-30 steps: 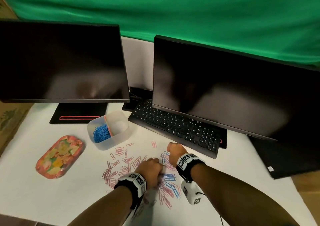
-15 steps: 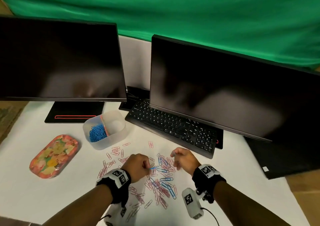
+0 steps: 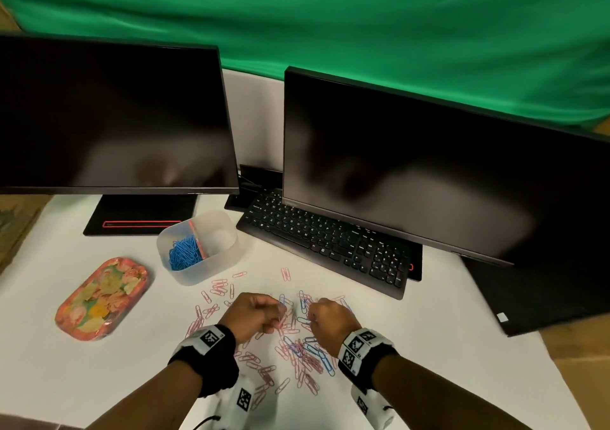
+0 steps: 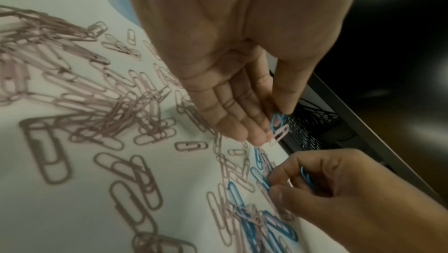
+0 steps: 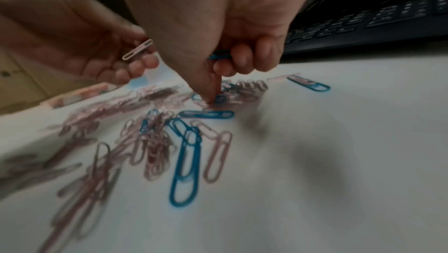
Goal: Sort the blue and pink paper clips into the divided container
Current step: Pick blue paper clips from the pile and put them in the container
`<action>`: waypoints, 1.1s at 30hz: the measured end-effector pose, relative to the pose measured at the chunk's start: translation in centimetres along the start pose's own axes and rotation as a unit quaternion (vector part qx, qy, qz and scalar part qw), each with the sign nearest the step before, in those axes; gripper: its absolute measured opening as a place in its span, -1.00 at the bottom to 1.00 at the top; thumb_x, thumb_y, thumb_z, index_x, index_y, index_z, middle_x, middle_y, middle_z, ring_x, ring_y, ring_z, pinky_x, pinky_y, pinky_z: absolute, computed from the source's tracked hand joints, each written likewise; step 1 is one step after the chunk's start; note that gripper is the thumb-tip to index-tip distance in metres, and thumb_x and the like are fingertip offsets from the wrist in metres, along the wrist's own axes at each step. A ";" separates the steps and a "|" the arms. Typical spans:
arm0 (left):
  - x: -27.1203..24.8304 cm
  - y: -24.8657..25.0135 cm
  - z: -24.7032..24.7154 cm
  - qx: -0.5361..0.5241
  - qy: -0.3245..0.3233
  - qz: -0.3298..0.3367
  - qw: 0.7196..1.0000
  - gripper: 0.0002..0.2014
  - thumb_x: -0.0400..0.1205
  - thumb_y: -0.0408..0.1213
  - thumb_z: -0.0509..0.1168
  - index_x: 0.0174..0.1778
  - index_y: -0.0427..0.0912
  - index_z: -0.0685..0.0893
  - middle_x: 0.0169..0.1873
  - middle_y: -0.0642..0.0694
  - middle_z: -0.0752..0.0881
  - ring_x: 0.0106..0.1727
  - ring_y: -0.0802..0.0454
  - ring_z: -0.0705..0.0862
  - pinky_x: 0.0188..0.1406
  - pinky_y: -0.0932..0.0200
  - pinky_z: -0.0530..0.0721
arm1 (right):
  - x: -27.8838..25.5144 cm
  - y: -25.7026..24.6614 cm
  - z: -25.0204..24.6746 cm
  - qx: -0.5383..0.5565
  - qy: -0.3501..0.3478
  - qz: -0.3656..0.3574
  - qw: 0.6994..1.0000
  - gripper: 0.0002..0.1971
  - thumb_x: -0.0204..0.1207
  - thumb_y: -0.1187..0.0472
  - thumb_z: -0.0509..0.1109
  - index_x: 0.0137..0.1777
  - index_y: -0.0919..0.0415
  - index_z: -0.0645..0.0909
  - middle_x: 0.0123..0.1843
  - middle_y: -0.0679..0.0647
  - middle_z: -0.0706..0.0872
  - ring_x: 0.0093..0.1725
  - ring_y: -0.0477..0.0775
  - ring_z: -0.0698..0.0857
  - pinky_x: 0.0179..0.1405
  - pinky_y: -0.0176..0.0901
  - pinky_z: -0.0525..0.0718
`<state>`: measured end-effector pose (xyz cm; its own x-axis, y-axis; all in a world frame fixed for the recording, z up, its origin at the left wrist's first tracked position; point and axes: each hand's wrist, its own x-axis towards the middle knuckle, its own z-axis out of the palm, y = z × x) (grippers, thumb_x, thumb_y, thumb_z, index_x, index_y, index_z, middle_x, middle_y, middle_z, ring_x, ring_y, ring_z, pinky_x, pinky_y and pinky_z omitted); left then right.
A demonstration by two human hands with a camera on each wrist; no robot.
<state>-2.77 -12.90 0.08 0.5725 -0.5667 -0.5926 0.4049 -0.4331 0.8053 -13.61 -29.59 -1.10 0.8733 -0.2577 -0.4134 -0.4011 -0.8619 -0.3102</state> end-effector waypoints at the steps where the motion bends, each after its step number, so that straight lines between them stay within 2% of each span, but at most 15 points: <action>1: 0.0 0.0 0.0 0.006 0.012 0.008 1.000 -0.90 0.57 -0.41 0.41 -0.12 -0.39 0.80 -0.23 -0.28 0.82 -0.25 -0.03 0.74 -0.21 0.17 0.69 | 0.0 -0.1 0.0 -0.023 -0.011 -0.006 1.000 -0.74 0.61 0.27 0.20 0.23 0.17 0.61 0.21 0.12 0.63 0.16 0.23 0.66 0.14 -0.03 0.66; 4: 0.0 -0.1 -0.3 0.022 0.049 0.034 0.998 -0.92 0.57 -0.43 0.40 -0.14 -0.33 0.80 -0.24 -0.27 0.83 -0.27 -0.03 0.75 -0.20 0.15 0.67 | 0.3 -0.3 0.1 -0.051 -0.026 -0.013 0.998 -0.73 0.59 0.34 0.21 0.25 0.23 0.59 0.21 0.15 0.59 0.16 0.22 0.65 0.13 -0.03 0.65; 9: 0.1 -0.4 -0.6 0.016 0.073 0.039 0.996 -0.79 0.59 -0.54 0.28 0.04 -0.22 0.69 -0.23 -0.26 0.83 -0.25 -0.04 0.75 -0.18 0.11 0.72 | 0.5 -1.1 0.0 -0.025 -0.036 0.036 0.998 -0.77 0.55 0.36 0.24 0.15 0.24 0.60 0.18 0.15 0.60 0.16 0.23 0.66 0.07 -0.04 0.66; 12: 0.2 0.0 -0.3 -0.084 0.091 0.010 0.992 -0.82 0.59 -0.59 0.19 0.01 -0.30 0.63 -0.30 -0.29 0.75 -0.22 -0.16 0.70 -0.23 0.04 0.68 | 0.1 -0.8 -0.1 0.044 -0.037 0.033 0.998 -0.90 0.49 0.29 0.26 -0.08 0.10 0.56 0.01 0.06 0.57 0.02 0.15 0.64 -0.03 -0.08 0.66; 14: 0.3 0.4 -0.1 -0.177 0.091 -0.020 0.980 -0.81 0.57 -0.60 0.14 -0.01 -0.33 0.59 -0.38 -0.27 0.64 -0.23 -0.19 0.65 -0.30 0.05 0.62 | -0.2 0.2 0.1 0.142 -0.018 0.033 0.989 -0.84 0.42 0.26 0.29 -0.28 -0.04 0.51 -0.11 0.01 0.65 -0.11 0.07 0.66 -0.09 -0.10 0.71; 17: 0.6 1.0 0.6 -0.201 0.092 -0.044 0.974 -0.84 0.56 -0.51 0.15 -0.01 -0.32 0.60 -0.39 -0.21 0.56 -0.33 -0.13 0.56 -0.37 0.11 0.56 | -1.2 1.9 -0.3 0.326 0.014 0.056 0.944 -0.77 0.45 0.33 0.38 -0.19 -0.09 0.59 -0.25 0.06 0.69 -0.29 -0.08 0.65 -0.16 -0.11 0.71; 18: 0.8 1.1 1.0 -0.150 0.090 -0.040 0.984 -0.85 0.55 -0.44 0.21 -0.02 -0.28 0.62 -0.38 -0.18 0.57 -0.34 -0.09 0.56 -0.36 0.14 0.55 | -1.7 2.3 -0.4 0.390 0.011 0.068 0.918 -0.77 0.48 0.37 0.37 -0.07 -0.03 0.61 -0.29 0.07 0.66 -0.36 -0.11 0.60 -0.25 -0.12 0.66; 20: 1.3 1.2 1.9 0.062 0.076 0.005 0.995 -0.87 0.55 -0.34 0.29 -0.01 -0.15 0.66 -0.30 -0.09 0.64 -0.32 0.01 0.59 -0.30 0.21 0.52 | -2.4 3.1 -0.6 0.513 -0.002 0.116 0.851 -0.73 0.50 0.47 0.30 0.09 0.14 0.62 -0.38 0.11 0.58 -0.46 -0.04 0.50 -0.44 -0.18 0.48; 22: 1.6 1.1 3.0 0.301 0.034 0.086 0.949 -0.77 0.61 -0.33 0.24 0.13 -0.02 0.65 -0.15 -0.07 0.67 -0.22 0.04 0.62 -0.22 0.25 0.55 | -3.1 3.7 -0.6 0.615 -0.004 0.166 0.771 -0.75 0.36 0.48 0.30 0.03 0.32 0.65 -0.44 0.16 0.49 -0.50 0.05 0.42 -0.51 -0.19 0.35; 23: 1.8 0.9 3.4 0.400 0.015 0.118 0.909 -0.68 0.62 -0.35 0.19 0.25 0.02 0.63 0.00 -0.08 0.66 -0.09 0.01 0.64 -0.09 0.24 0.58 | -3.5 3.8 -0.7 0.652 -0.010 0.181 0.736 -0.76 0.24 0.45 0.31 -0.07 0.36 0.64 -0.43 0.18 0.46 -0.50 0.08 0.42 -0.52 -0.20 0.32; 25: 2.2 0.7 4.1 0.551 -0.027 0.148 0.821 -0.51 0.61 -0.37 0.13 0.45 0.06 0.51 0.24 -0.09 0.55 0.21 -0.09 0.60 0.16 0.09 0.62 | -4.2 4.0 -0.7 0.692 -0.027 0.197 0.694 -0.79 0.08 0.40 0.28 -0.23 0.31 0.54 -0.40 0.17 0.42 -0.49 0.10 0.44 -0.49 -0.20 0.27; 26: 2.4 0.6 4.2 0.600 -0.041 0.152 0.784 -0.47 0.60 -0.39 0.12 0.50 0.06 0.47 0.29 -0.12 0.50 0.27 -0.12 0.56 0.19 0.01 0.63 | -4.4 4.1 -0.6 0.702 -0.034 0.199 0.683 -0.80 0.05 0.39 0.27 -0.28 0.26 0.48 -0.39 0.16 0.41 -0.49 0.10 0.44 -0.48 -0.20 0.26; 28: 2.4 0.5 4.4 0.651 -0.047 0.160 0.740 -0.44 0.57 -0.42 0.16 0.52 0.03 0.44 0.29 -0.14 0.48 0.26 -0.14 0.55 0.14 -0.02 0.65 | -4.8 4.2 -0.5 0.714 -0.051 0.201 0.669 -0.83 0.03 0.35 0.24 -0.34 0.20 0.40 -0.39 0.16 0.42 -0.49 0.09 0.42 -0.45 -0.20 0.23; 30: 2.3 0.2 4.4 0.668 -0.043 0.171 0.723 -0.43 0.57 -0.41 0.19 0.53 0.05 0.41 0.27 -0.14 0.50 0.22 -0.13 0.56 0.08 0.00 0.64 | -5.0 4.3 -0.4 0.714 -0.072 0.199 0.667 -0.86 0.06 0.30 0.23 -0.37 0.16 0.37 -0.39 0.13 0.45 -0.49 0.08 0.40 -0.45 -0.19 0.21; 33: 2.2 -0.4 4.0 0.676 -0.047 0.178 0.713 -0.41 0.58 -0.39 0.17 0.54 0.11 0.38 0.25 -0.13 0.52 0.20 -0.14 0.56 0.07 0.00 0.63 | -5.1 3.9 -0.4 0.684 -0.085 0.188 0.700 -0.91 0.18 0.25 0.27 -0.39 0.14 0.38 -0.42 0.12 0.51 -0.51 0.08 0.40 -0.47 -0.20 0.19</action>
<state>-4.60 -16.77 -1.62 0.3915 -0.8268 -0.4040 -0.8489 -0.4939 0.1883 -19.50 -31.83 0.07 0.6366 -0.1985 -0.7452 -0.5845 0.5062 -0.6341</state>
